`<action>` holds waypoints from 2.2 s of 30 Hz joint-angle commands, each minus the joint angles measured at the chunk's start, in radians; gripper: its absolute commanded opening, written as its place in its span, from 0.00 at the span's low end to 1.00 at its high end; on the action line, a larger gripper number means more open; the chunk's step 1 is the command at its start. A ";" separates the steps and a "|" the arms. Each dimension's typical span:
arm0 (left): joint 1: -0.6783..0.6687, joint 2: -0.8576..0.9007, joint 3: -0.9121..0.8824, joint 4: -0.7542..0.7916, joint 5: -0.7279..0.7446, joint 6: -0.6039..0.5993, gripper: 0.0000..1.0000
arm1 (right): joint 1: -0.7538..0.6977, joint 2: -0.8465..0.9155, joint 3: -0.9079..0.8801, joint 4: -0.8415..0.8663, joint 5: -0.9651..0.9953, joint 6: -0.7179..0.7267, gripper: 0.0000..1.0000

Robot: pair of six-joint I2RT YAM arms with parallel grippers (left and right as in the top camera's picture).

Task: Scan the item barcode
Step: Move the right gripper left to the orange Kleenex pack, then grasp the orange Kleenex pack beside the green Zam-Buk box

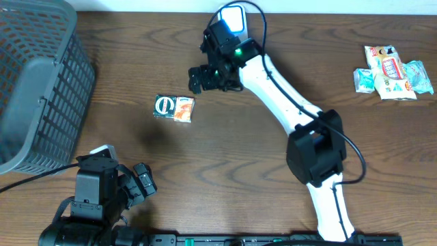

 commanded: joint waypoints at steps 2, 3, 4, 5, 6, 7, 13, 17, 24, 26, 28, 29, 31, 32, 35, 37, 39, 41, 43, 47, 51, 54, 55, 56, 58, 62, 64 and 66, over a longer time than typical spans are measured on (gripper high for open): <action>0.002 -0.004 -0.001 -0.003 -0.009 0.002 0.98 | 0.007 0.019 -0.008 0.012 -0.037 0.010 0.99; 0.002 -0.004 -0.001 -0.003 -0.009 0.002 0.97 | 0.007 0.019 -0.008 0.012 -0.035 0.011 0.98; 0.002 -0.004 -0.001 -0.003 -0.009 0.002 0.98 | 0.007 0.019 -0.008 0.012 -0.035 0.011 0.98; 0.002 -0.004 -0.001 -0.003 -0.009 0.002 0.97 | 0.007 0.019 -0.008 0.012 -0.035 0.011 0.97; 0.002 -0.004 -0.001 -0.003 -0.009 0.002 0.98 | 0.007 0.021 -0.008 0.013 -0.034 0.011 0.97; 0.002 -0.004 -0.001 -0.003 -0.009 0.002 0.98 | 0.007 0.025 -0.009 0.013 -0.035 0.011 0.97; 0.002 -0.004 -0.001 -0.003 -0.009 0.002 0.98 | 0.014 0.082 -0.008 0.045 -0.109 0.048 0.81; 0.002 -0.004 -0.001 -0.003 -0.009 0.002 0.98 | 0.024 0.138 -0.009 0.111 -0.227 0.056 0.79; 0.002 -0.004 -0.001 -0.003 -0.009 0.002 0.98 | 0.027 0.171 -0.008 0.121 -0.248 0.089 0.79; 0.002 -0.004 -0.001 -0.003 -0.009 0.002 0.97 | 0.034 0.171 -0.009 0.120 -0.248 0.097 0.78; 0.002 -0.004 -0.001 -0.003 -0.009 0.002 0.98 | 0.042 0.171 -0.009 0.122 -0.242 0.105 0.78; 0.002 -0.004 -0.001 -0.003 -0.009 0.002 0.98 | 0.046 0.171 -0.009 0.122 -0.233 0.112 0.77; 0.002 -0.004 -0.001 -0.003 -0.009 0.002 0.98 | 0.056 0.171 -0.009 0.117 -0.191 0.127 0.76; 0.002 -0.004 -0.001 -0.003 -0.009 0.002 0.98 | 0.059 0.171 -0.009 0.116 -0.181 0.131 0.76; 0.002 -0.004 -0.001 -0.003 -0.009 0.002 0.98 | 0.067 0.172 -0.009 0.117 -0.173 0.150 0.73; 0.002 -0.004 -0.001 -0.003 -0.009 0.002 0.98 | 0.077 0.175 -0.009 0.126 -0.170 0.149 0.70; 0.002 -0.004 -0.001 -0.003 -0.009 0.002 0.98 | 0.087 0.183 -0.009 0.129 -0.157 0.153 0.68; 0.002 -0.004 -0.001 -0.003 -0.009 0.002 0.97 | 0.093 0.196 -0.009 0.129 -0.144 0.159 0.62; 0.002 -0.004 -0.001 -0.003 -0.009 0.002 0.98 | 0.097 0.207 -0.009 0.132 -0.116 0.180 0.56; 0.002 -0.004 -0.001 -0.003 -0.009 0.002 0.98 | 0.089 0.208 -0.009 0.129 -0.106 0.182 0.42; 0.002 -0.004 -0.001 -0.003 -0.009 0.002 0.98 | 0.090 0.209 -0.009 0.129 -0.103 0.173 0.38; 0.002 -0.004 -0.001 -0.003 -0.009 0.002 0.98 | 0.093 0.210 -0.016 0.131 -0.080 0.171 0.38; 0.002 -0.004 -0.001 -0.003 -0.009 0.002 0.98 | 0.094 0.211 -0.023 0.140 -0.079 0.171 0.39; 0.002 -0.004 -0.001 -0.003 -0.009 0.002 0.98 | 0.095 0.212 -0.029 0.149 -0.080 0.171 0.39; 0.002 -0.004 -0.001 -0.003 -0.009 0.002 0.98 | 0.095 0.212 -0.051 0.176 -0.084 0.171 0.39; 0.002 -0.004 -0.001 -0.003 -0.009 0.002 0.98 | 0.092 0.212 -0.092 0.211 -0.083 0.179 0.31; 0.002 -0.004 -0.001 -0.003 -0.009 0.002 0.98 | 0.086 0.212 -0.093 0.211 -0.084 0.179 0.26; 0.002 -0.004 -0.001 -0.003 -0.009 0.002 0.98 | 0.080 0.212 -0.092 0.209 -0.085 0.178 0.18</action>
